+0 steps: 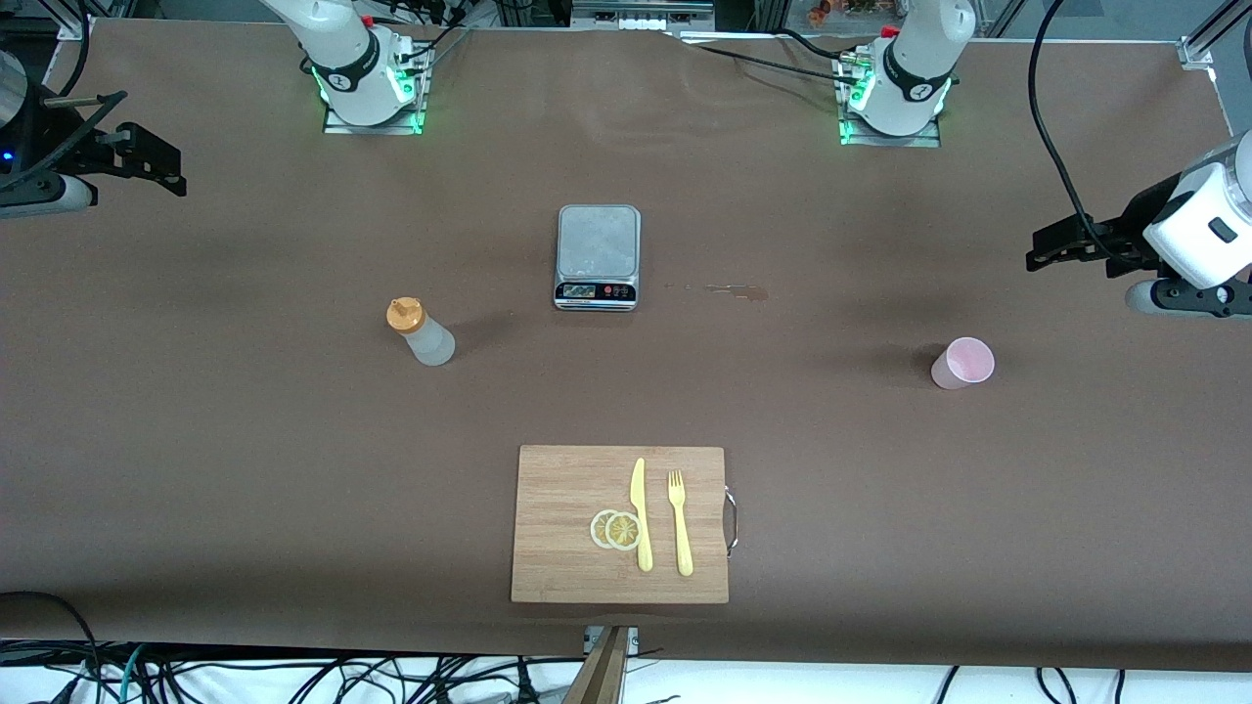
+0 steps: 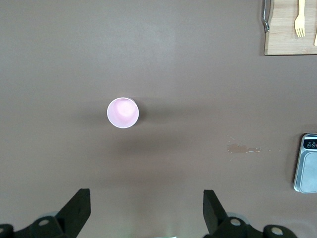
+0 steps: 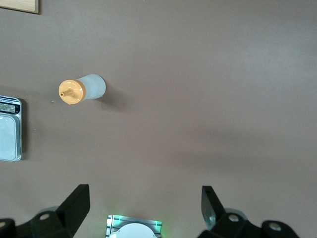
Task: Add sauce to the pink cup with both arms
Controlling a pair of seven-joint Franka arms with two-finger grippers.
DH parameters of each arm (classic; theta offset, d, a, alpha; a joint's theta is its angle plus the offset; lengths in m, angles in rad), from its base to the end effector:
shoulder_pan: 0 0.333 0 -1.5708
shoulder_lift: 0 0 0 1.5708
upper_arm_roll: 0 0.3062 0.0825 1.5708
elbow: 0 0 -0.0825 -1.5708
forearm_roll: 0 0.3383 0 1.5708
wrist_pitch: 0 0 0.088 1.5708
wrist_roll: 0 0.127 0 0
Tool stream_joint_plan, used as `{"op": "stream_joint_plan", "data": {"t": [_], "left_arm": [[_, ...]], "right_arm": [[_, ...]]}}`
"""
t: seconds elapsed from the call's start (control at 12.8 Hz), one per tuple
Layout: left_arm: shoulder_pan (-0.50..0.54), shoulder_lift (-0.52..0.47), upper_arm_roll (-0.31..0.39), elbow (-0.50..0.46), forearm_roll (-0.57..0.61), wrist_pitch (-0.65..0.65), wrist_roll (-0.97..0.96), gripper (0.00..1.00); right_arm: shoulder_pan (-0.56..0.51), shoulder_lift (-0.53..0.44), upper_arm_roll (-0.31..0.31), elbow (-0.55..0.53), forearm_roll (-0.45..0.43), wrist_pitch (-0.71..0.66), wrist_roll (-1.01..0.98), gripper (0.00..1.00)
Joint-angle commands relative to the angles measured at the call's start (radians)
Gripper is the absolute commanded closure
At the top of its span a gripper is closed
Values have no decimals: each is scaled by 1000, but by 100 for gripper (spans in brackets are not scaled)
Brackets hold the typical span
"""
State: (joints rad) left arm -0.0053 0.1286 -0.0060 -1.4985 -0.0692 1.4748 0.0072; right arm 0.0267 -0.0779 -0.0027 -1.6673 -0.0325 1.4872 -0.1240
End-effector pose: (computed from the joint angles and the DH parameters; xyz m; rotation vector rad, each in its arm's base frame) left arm 0.5311 -0.0151 0.5509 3.0629 -0.0305 -0.2339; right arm 0.4728 0.0069 0.5856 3.1019 0.2283 -0.1614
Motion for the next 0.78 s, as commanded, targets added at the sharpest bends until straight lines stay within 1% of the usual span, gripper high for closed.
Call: {"op": "stream_joint_plan", "data": {"t": [0.0,0.7], "left_arm": [[-1,23,-3,40,20,-19,-7,0],[-4,26,-5,43,22,-21,-9,0]], "right_arm": [[-5,6,1,18,6,-7,-3,0],[-5,12,-5,18,8,-4,0,0]]}}
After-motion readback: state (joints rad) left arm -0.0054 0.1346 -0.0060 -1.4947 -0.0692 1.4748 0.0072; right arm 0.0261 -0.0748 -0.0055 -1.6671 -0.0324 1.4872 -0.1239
